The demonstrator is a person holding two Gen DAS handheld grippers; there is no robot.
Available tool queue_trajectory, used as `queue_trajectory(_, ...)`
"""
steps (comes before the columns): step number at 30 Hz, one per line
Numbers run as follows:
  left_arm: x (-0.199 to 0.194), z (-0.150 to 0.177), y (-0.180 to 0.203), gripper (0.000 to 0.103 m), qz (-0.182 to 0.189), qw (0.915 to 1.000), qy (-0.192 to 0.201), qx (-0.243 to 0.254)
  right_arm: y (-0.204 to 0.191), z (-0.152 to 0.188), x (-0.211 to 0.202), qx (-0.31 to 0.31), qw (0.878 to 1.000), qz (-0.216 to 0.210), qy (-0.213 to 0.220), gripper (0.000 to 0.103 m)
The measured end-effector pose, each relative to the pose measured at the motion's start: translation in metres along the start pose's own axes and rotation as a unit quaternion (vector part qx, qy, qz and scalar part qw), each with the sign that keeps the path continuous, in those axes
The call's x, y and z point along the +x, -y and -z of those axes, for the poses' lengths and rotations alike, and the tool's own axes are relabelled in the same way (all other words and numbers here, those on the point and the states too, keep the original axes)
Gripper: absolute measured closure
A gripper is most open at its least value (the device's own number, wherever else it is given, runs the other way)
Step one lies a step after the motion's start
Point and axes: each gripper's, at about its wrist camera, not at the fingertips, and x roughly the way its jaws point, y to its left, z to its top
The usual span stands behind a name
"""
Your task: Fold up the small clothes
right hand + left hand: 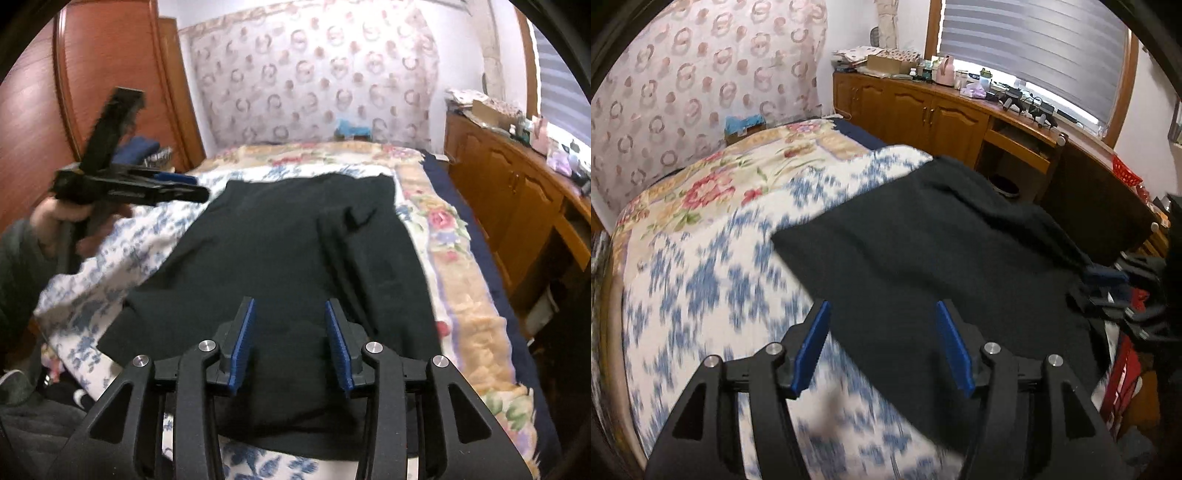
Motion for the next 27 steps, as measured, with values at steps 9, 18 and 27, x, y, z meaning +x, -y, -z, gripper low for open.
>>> queue_trajectory(9,-0.028,0.050,0.013,0.044,-0.006,0.9998,0.010,-0.017,-0.007,0.024,0.009,-0.054,0.995,0.073,-0.049,0.095)
queue_trajectory(18,-0.050,0.094,0.033,0.044,0.022,0.9985,0.000,-0.050,0.025,0.048,-0.049,0.003,0.993,0.114,-0.009,0.101)
queue_trajectory(27,-0.048,0.117,0.073,0.058,0.076,0.9966,-0.021,-0.026,0.025,0.063,-0.052,0.030,0.995,0.091,-0.004,0.101)
